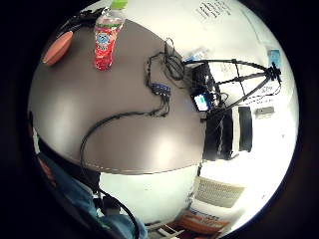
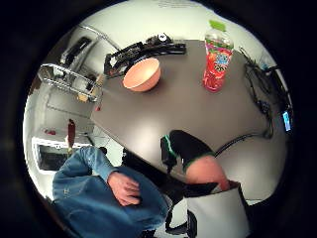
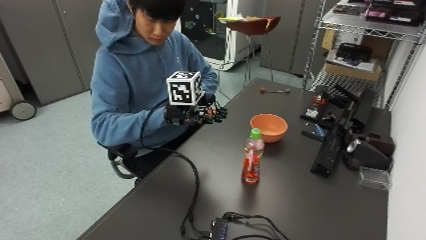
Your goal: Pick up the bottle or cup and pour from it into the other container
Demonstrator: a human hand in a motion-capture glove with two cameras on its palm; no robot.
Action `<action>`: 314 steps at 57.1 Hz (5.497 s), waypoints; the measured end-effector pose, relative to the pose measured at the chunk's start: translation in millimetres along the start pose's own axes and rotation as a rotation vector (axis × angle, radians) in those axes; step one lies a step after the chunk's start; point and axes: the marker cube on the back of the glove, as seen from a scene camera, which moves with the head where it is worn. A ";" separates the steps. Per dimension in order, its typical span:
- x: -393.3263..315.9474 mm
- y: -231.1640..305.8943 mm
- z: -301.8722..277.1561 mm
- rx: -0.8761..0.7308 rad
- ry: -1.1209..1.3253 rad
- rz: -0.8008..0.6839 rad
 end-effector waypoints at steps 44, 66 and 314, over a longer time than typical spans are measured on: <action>27.4 0.6 -18.0 0.021 -0.033 0.024; 87.2 24.9 -20.8 0.149 -0.125 0.091; -159.6 -250.2 10.4 -0.483 0.374 -0.097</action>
